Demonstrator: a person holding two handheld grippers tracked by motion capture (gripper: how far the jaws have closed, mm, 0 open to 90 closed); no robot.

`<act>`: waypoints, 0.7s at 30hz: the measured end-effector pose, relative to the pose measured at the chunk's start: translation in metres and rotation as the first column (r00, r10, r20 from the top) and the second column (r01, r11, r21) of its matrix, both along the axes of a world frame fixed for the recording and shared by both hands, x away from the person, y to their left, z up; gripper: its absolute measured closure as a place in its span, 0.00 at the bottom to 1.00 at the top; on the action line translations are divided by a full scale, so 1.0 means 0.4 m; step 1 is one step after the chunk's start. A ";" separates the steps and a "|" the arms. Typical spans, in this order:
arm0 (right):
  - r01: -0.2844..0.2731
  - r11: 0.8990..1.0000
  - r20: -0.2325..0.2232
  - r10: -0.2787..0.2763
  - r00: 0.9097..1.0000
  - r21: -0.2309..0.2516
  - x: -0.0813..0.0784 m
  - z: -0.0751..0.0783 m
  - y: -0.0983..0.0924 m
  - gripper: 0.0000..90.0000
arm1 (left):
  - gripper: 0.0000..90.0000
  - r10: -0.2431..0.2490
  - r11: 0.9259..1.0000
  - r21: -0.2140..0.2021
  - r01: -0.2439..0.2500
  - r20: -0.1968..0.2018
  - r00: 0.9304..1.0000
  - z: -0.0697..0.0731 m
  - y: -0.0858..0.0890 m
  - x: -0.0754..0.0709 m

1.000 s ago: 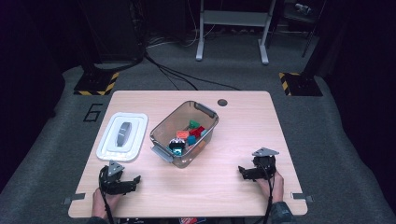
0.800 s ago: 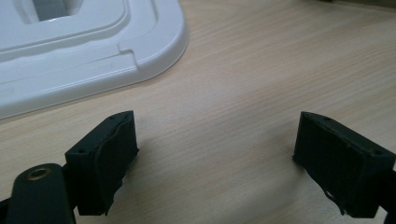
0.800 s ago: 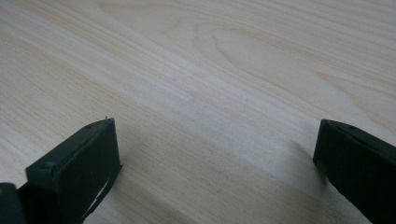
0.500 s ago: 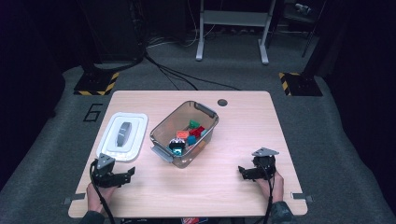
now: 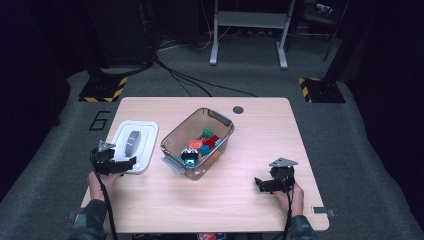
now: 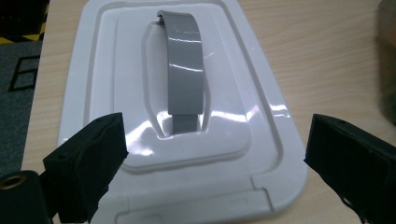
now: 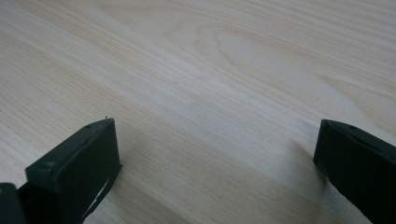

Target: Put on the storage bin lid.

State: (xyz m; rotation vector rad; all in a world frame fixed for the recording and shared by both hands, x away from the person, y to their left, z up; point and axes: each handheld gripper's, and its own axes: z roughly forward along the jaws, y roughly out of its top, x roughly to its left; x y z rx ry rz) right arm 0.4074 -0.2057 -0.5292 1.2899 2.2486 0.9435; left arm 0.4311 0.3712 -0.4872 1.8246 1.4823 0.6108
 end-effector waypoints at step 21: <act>0.027 1.000 0.003 -0.027 1.000 0.004 0.005 0.001 -0.002 0.01 | 0.33 0.015 0.994 0.112 -0.004 -0.095 0.995 -0.038 -0.041 0.211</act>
